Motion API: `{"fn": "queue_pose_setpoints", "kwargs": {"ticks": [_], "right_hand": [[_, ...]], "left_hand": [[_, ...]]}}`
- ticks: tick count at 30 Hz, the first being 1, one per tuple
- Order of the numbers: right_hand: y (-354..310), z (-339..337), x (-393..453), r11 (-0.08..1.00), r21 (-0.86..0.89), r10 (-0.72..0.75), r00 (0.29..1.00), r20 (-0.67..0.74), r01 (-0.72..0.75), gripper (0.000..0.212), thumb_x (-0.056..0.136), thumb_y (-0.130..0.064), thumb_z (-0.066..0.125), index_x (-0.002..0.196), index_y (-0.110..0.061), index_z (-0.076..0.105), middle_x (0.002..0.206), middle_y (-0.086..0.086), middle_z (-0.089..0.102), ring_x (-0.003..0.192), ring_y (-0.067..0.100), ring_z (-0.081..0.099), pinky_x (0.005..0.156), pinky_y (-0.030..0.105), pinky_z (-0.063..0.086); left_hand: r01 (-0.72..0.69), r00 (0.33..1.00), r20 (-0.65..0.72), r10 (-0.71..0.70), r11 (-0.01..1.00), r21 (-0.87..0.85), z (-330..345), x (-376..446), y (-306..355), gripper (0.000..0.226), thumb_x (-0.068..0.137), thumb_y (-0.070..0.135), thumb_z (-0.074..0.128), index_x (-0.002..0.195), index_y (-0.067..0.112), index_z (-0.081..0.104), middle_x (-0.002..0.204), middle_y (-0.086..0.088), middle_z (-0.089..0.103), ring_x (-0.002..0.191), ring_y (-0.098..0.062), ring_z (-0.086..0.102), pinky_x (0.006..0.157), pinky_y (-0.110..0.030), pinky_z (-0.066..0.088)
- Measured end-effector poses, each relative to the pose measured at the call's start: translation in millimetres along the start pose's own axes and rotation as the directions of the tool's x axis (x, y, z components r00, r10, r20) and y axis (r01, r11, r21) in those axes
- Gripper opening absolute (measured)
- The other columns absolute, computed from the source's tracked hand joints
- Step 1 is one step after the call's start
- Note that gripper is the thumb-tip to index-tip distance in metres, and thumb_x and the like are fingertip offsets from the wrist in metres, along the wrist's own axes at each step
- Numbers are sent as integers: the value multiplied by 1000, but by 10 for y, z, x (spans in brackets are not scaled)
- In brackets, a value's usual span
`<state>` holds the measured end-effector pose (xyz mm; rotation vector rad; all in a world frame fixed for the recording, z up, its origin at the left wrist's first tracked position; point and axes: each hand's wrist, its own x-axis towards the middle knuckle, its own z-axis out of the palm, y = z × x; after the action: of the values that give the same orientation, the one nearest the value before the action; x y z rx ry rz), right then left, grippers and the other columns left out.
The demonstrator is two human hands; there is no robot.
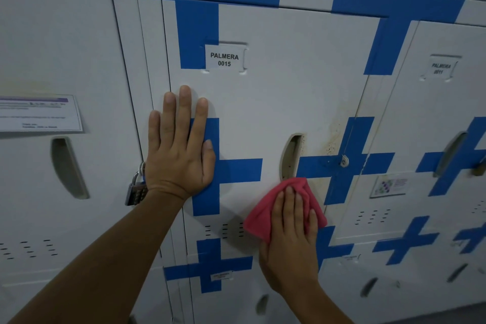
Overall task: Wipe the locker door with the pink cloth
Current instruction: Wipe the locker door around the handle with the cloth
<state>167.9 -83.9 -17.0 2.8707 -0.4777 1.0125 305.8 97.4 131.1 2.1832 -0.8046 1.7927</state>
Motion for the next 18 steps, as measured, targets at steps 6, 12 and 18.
{"fn": "queue_pose_setpoints", "kwargs": {"ticks": [6, 12, 18], "right_hand": [[-201, -325, 391, 997, 67, -32, 993, -116, 40, 76, 100, -54, 14, 158, -8, 1, 166, 8, -10, 154, 28, -7, 122, 49, 0], [-237, -1039, 1118, 987, 123, 132, 965, -226, -107, 83, 94, -42, 33, 157, -1, -4, 166, 16, -10, 153, 31, -10, 123, 52, -1], [-275, -1149, 1192, 980, 125, 179, 956, -231, -153, 83, 94, -44, 30, 156, 2, -1, 165, 20, -7, 153, 33, -7, 123, 54, 6]], "left_hand": [[-1, 1000, 1, 1, 1000, -5, -1, 0, 1, 69, 99, 33, 32, 159, 7, 9, 163, -21, 16, 153, -31, -6, 125, -49, 1], [-3, 1000, 9, 3, 1000, -2, -4, 1, 0, 66, 101, 35, 26, 159, 7, 11, 164, -18, 10, 153, -31, -5, 125, -49, -1], [-2, 1000, 10, 2, 1000, -6, -8, 0, 1, 67, 101, 35, 27, 159, 7, 9, 165, -15, 4, 153, -31, -7, 125, -49, -1]]}}
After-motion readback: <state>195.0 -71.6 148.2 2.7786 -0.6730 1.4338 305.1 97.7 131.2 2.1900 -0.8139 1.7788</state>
